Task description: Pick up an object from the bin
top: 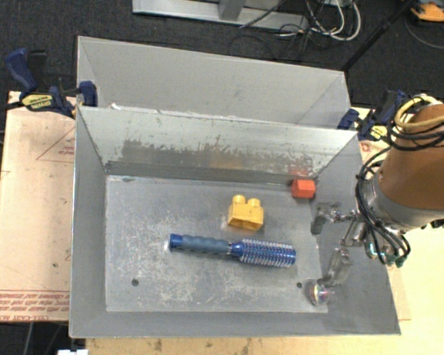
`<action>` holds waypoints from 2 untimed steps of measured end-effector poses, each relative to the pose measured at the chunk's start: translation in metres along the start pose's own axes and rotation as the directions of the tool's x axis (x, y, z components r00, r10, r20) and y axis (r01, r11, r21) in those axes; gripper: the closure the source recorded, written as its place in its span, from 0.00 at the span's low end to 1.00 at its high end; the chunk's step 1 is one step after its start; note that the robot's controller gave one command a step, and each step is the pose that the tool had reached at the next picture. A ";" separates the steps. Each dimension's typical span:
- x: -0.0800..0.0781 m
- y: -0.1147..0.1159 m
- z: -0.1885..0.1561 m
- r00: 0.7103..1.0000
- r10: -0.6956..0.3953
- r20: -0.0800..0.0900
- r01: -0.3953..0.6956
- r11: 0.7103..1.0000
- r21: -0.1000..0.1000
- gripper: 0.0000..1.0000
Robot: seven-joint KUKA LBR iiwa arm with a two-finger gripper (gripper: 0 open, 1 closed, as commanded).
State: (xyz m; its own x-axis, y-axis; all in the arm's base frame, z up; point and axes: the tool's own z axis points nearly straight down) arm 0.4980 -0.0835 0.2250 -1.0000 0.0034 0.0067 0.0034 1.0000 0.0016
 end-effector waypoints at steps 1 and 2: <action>-0.040 0.064 0.159 0.998 -0.066 0.005 0.066 0.998 0.000 0.00; -0.036 0.096 0.125 0.982 -0.187 0.010 0.187 0.982 0.001 0.00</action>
Offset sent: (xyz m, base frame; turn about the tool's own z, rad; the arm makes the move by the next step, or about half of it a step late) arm 0.0395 0.0616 -0.1550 -0.0628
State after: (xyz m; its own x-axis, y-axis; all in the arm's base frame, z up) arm 0.5331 0.0126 0.1004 -0.9830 -0.1836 -0.0040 -0.1836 0.9830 0.0015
